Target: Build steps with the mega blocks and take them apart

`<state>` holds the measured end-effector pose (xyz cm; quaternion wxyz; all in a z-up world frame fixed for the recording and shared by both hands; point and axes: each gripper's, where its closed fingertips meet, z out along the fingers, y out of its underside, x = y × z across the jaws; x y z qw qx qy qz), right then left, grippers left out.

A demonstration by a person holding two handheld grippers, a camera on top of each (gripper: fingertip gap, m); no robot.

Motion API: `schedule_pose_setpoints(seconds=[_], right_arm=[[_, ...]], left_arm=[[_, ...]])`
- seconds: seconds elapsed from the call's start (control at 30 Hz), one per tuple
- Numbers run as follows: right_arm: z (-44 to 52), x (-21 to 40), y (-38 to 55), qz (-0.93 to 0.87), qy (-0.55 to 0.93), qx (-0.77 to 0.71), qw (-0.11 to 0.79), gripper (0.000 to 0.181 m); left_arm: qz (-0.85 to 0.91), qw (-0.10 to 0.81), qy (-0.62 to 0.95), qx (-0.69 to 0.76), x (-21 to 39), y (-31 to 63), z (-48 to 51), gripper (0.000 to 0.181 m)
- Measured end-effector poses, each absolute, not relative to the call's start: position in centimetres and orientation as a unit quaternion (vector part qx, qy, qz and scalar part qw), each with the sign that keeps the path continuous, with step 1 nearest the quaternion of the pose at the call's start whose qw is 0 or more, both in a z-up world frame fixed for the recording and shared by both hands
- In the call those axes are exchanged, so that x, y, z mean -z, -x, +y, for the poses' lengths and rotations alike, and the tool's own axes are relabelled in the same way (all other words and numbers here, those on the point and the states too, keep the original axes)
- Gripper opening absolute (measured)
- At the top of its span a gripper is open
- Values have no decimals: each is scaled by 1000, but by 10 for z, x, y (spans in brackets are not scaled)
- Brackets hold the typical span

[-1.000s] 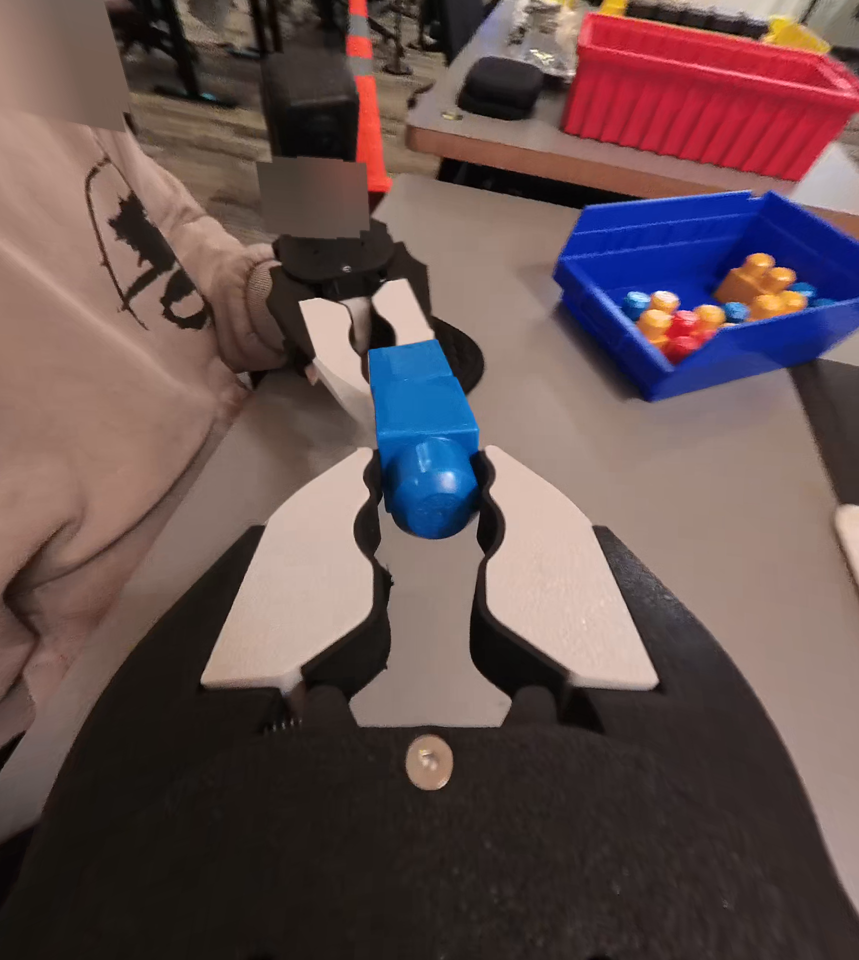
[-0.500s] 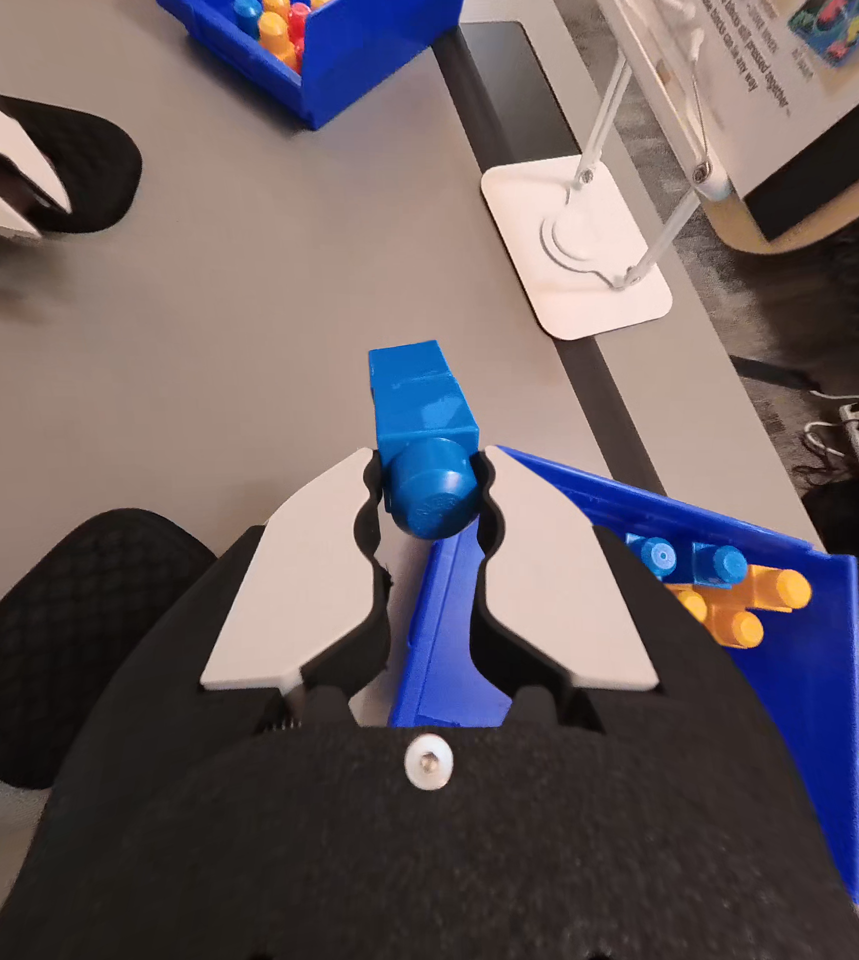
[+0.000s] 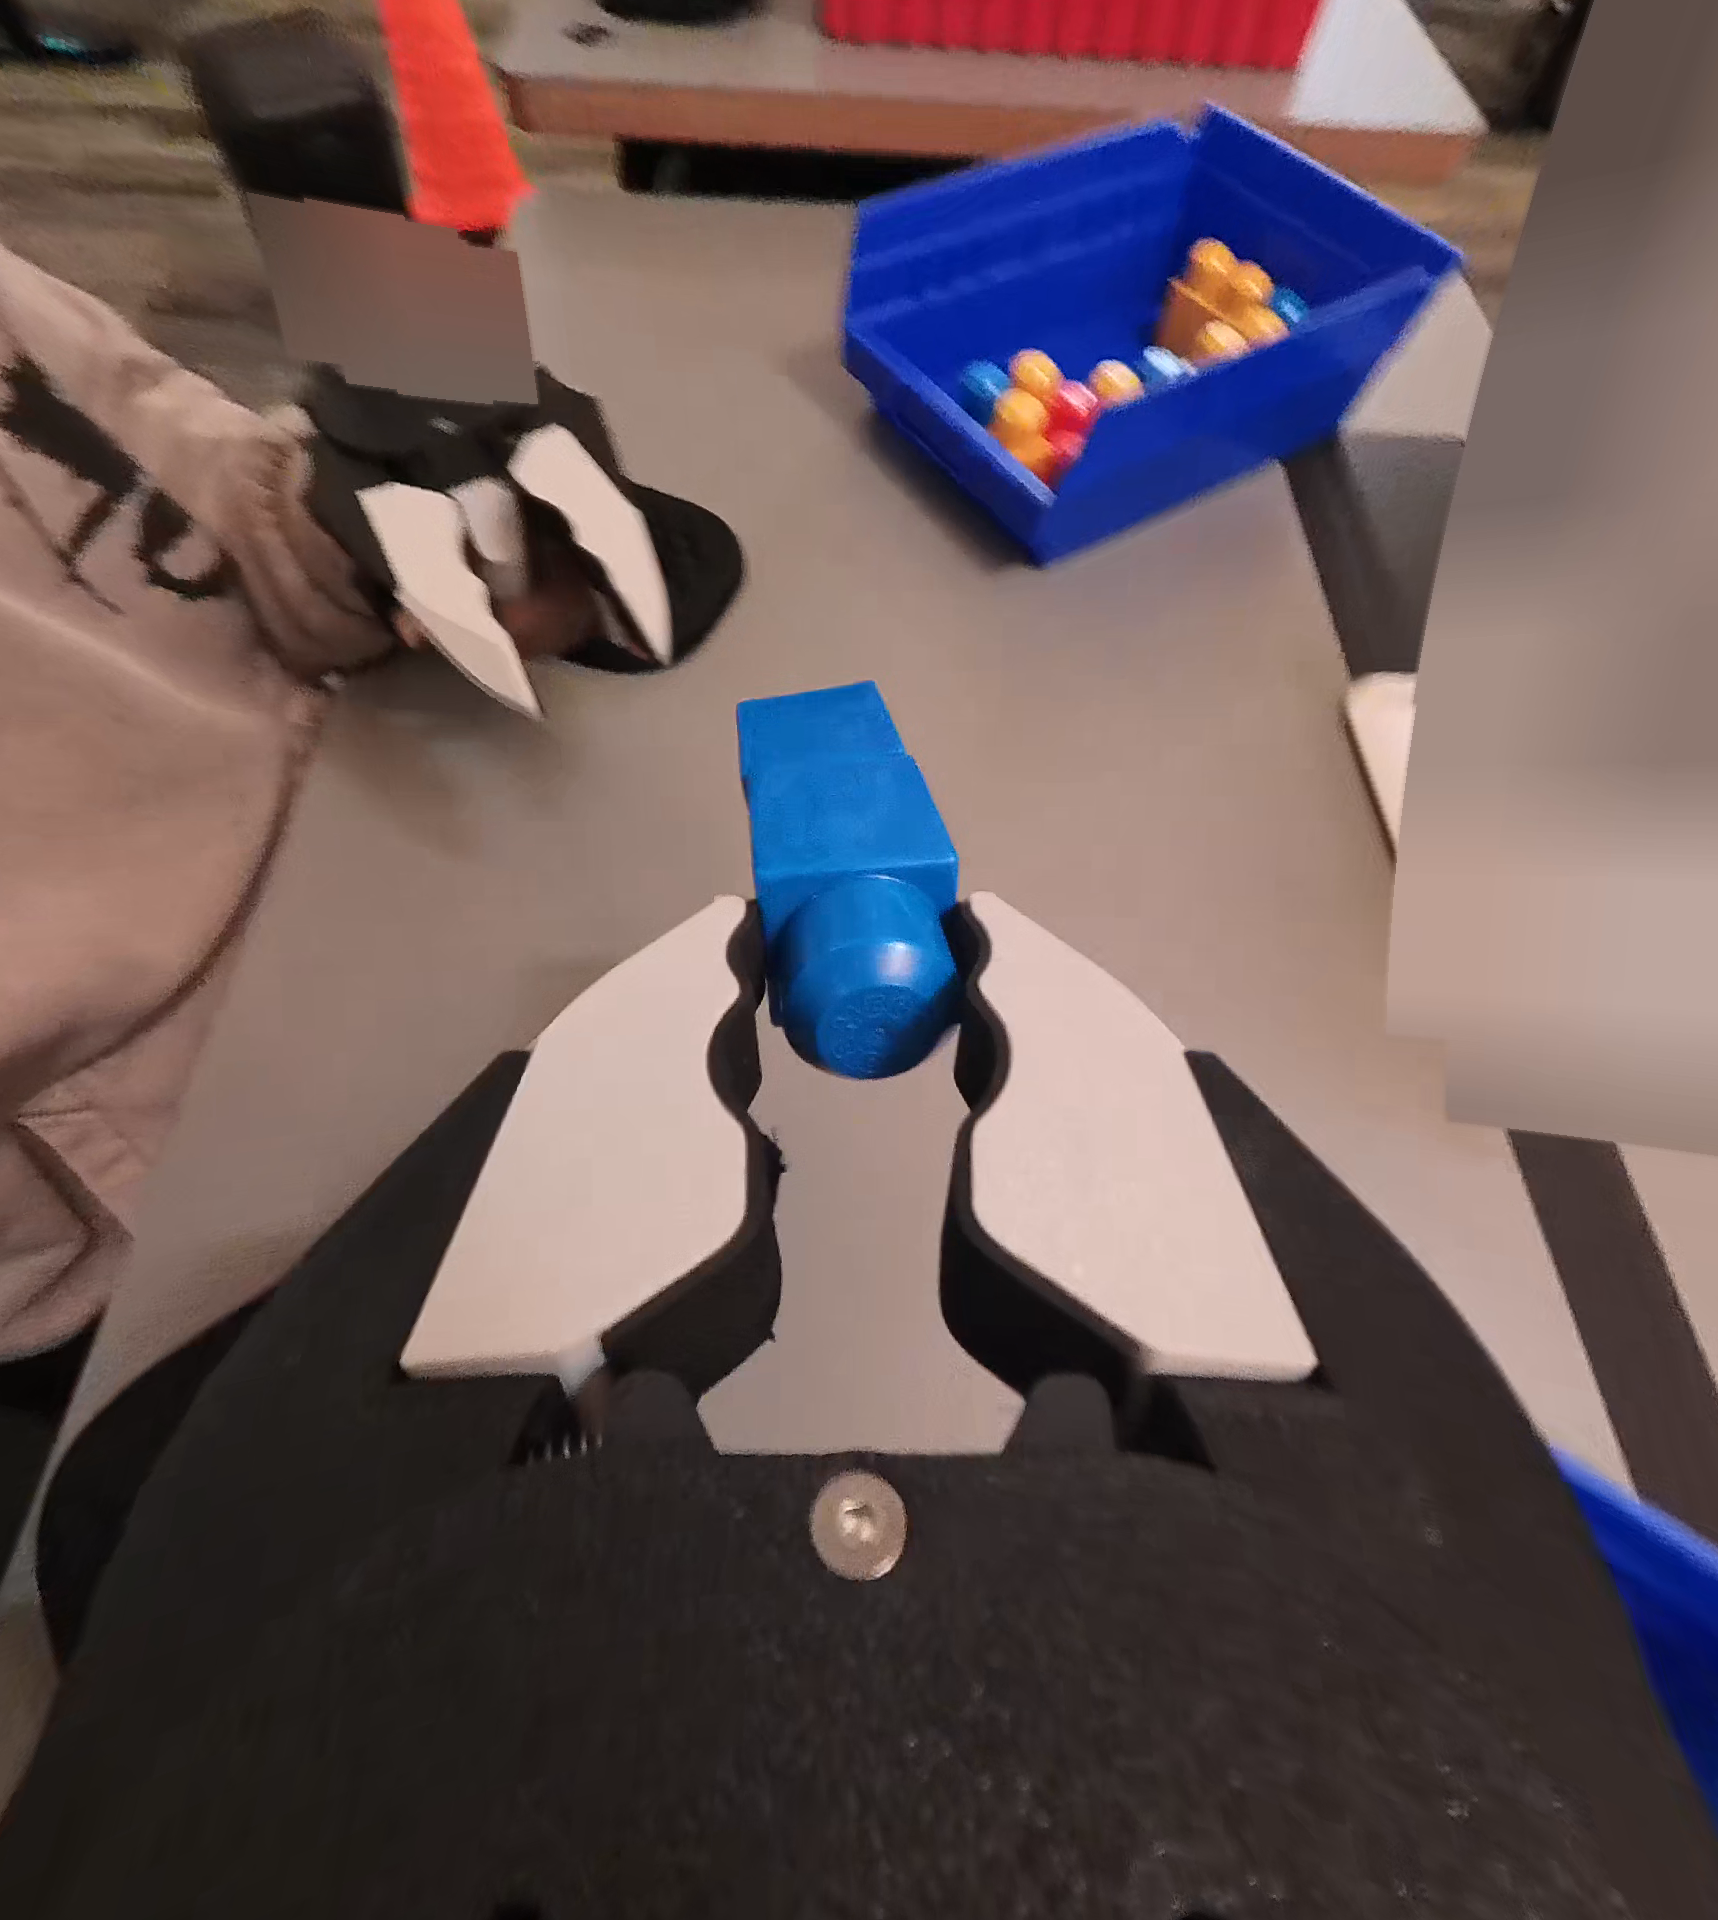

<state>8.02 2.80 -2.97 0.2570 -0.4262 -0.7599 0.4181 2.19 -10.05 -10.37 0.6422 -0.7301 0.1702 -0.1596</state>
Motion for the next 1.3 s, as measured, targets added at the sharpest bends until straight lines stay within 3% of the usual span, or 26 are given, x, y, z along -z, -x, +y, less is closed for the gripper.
schedule_pose_setpoints(seconds=[0.17, 0.33, 0.6, 1.03, 1.3], right_arm=[[-35, 28, -65, -770, 348, -482, 233, 34], [-62, 28, -57, -779, 307, -496, 229, 34], [-67, 24, -59, -788, 273, -485, 263, 34], [-72, 27, -60, -788, 281, -486, 253, 34], [-72, 31, -62, -790, 282, -478, 259, 34]], left_arm=[[178, 667, 704, 165, 78, -34, -87, 47], [183, 683, 679, 197, 56, -43, -83, 37], [178, 655, 689, 256, 56, -46, -87, 37], [221, 684, 681, 140, 60, -44, -87, 36], [224, 671, 689, 159, 65, -46, -86, 36]])
